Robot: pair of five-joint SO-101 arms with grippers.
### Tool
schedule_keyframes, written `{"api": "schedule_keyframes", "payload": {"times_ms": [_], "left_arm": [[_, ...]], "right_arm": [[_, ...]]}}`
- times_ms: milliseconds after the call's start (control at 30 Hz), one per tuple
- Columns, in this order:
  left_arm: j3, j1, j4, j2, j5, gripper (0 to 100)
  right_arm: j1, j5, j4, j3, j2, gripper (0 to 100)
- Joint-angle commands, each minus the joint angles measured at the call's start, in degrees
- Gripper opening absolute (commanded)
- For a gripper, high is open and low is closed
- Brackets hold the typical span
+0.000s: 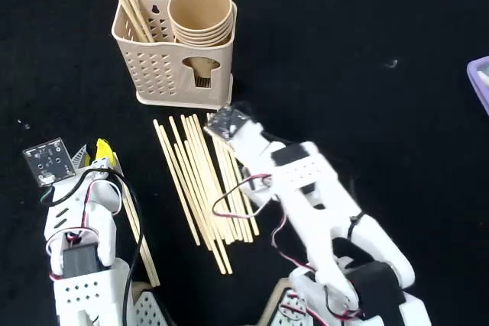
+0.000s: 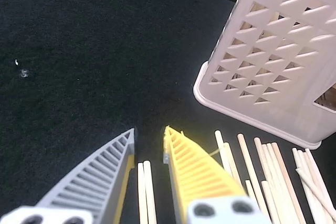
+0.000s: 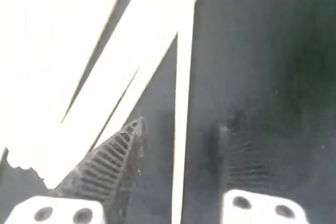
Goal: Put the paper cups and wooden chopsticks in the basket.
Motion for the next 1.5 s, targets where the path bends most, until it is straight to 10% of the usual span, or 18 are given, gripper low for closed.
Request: {"api": "schedule_keyframes", "payload": {"times_ms": [0, 400, 600, 1033, 1467], "left_arm": [[1.3, 0.3, -0.3, -0.8, -0.1, 10], [1.3, 0.4, -0.2, -0.8, -2.4, 10], [1.3, 0.7, -0.2, -0.8, -4.0, 10], [1.3, 0.7, -0.3, -0.8, -4.1, 10], [1.3, 0.7, -0.2, -0.8, -4.3, 10]], "right_arm": [[-4.8, -4.5, -4.8, -2.2, 0.0, 28.2], [-5.8, -5.5, -15.2, -4.7, 12.4, 26.6], [-1.4, -5.3, -10.9, -7.9, 14.0, 0.8], [4.4, -5.3, 1.3, -7.5, -0.5, 1.1], [-2.3, -5.9, -15.5, 2.9, -0.7, 1.2]]}}
